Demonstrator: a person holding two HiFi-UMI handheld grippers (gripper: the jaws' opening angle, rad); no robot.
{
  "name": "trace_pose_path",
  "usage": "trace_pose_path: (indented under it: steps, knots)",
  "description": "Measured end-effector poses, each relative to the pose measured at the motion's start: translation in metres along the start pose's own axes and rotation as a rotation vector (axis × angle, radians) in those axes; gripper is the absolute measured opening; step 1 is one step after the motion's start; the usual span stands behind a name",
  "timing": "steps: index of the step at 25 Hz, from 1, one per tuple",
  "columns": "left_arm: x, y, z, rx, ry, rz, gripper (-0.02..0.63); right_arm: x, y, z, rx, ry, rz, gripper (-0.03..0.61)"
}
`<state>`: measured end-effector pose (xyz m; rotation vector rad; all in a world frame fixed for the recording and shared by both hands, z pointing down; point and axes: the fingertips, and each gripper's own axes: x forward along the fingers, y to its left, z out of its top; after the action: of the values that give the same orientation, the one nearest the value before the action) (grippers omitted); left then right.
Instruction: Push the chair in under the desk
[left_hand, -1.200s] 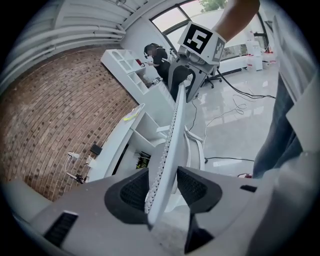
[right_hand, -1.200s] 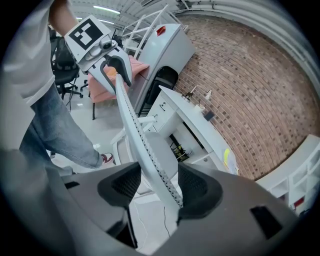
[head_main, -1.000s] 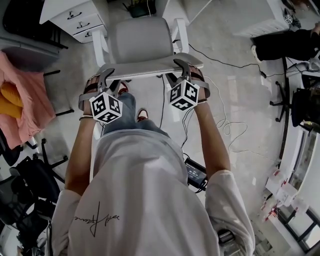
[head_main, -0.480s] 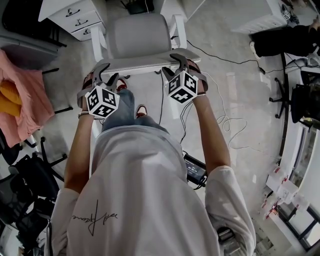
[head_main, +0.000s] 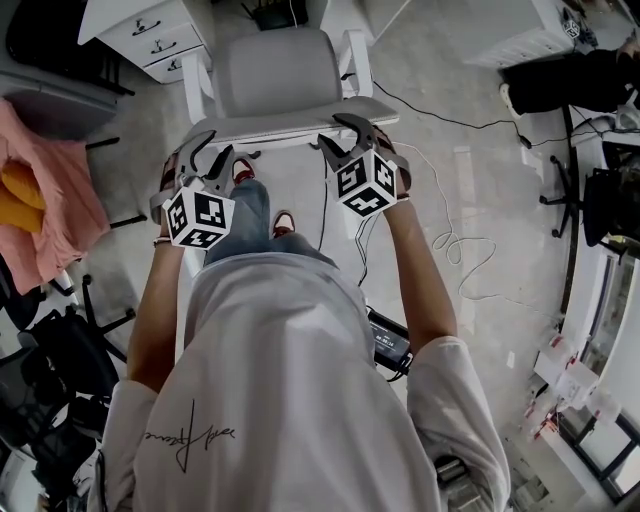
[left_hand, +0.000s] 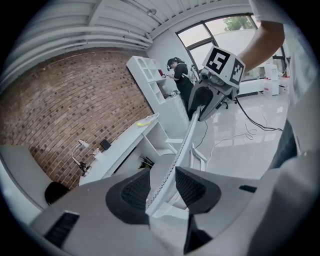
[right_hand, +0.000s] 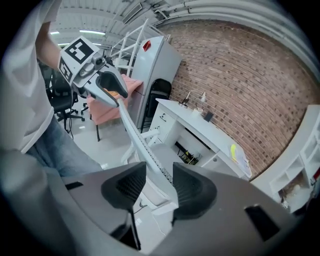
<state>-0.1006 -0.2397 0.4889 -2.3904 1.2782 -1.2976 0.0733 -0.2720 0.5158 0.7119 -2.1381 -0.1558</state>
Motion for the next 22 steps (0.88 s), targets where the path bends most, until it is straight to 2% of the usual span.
trace_pose_path:
  steps: [5, 8, 10, 15, 22]
  knots:
    - [-0.01, -0.004, -0.004, -0.082, -0.032, 0.025, 0.136, -0.01, 0.007, 0.01, 0.028, -0.028, 0.007, 0.15]
    - [-0.017, -0.008, -0.002, -0.16, -0.052, 0.019, 0.099, -0.019, 0.009, 0.015, 0.056, -0.049, 0.003, 0.098]
    - [-0.023, -0.013, 0.0, -0.186, -0.061, 0.01, 0.095, -0.026, 0.011, 0.018, 0.082, -0.062, 0.0, 0.086]
    - [-0.037, -0.027, 0.007, -0.158, -0.078, -0.005, 0.094, -0.042, 0.022, 0.024, 0.135, -0.091, 0.013, 0.067]
    - [-0.059, -0.039, 0.018, -0.17, -0.117, 0.0, 0.063, -0.066, 0.044, 0.037, 0.113, -0.112, 0.063, 0.044]
